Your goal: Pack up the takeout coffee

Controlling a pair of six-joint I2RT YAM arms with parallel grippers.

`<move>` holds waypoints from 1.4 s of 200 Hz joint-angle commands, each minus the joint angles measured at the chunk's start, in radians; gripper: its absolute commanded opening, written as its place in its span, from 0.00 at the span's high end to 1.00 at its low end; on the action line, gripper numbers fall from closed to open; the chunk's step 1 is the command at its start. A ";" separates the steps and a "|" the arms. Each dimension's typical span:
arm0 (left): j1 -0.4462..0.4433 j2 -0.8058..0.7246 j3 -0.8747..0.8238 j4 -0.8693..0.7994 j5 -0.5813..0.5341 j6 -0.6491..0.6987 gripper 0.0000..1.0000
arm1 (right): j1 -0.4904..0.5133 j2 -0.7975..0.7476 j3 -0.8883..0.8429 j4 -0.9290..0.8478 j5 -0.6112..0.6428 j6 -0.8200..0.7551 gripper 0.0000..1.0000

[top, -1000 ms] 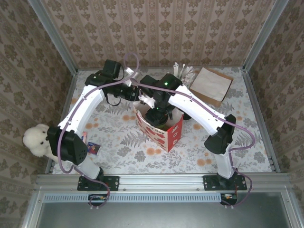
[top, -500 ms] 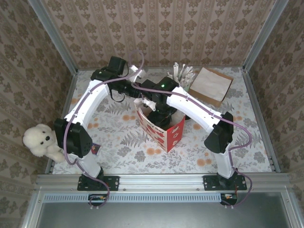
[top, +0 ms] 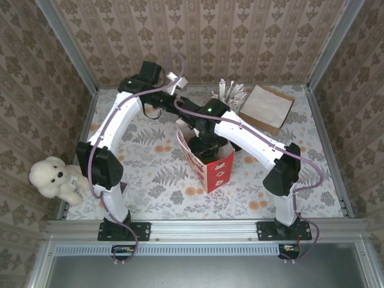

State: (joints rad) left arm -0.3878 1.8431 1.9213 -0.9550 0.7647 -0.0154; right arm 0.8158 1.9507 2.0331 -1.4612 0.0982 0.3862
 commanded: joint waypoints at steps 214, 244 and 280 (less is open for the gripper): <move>-0.062 -0.418 -0.433 0.154 -0.288 -0.573 0.63 | 0.014 -0.060 -0.053 0.047 0.024 0.113 0.46; -0.062 -0.387 -0.414 0.157 -0.263 -0.562 0.68 | 0.016 -0.061 -0.053 0.055 0.028 0.129 0.46; -0.093 -0.343 -0.388 0.160 -0.236 -0.542 0.69 | 0.020 -0.060 -0.051 0.059 0.026 0.140 0.46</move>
State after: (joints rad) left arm -0.4732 1.4670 1.4895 -0.7982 0.4900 -0.5930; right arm 0.8295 1.9232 1.9873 -1.4090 0.1089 0.4973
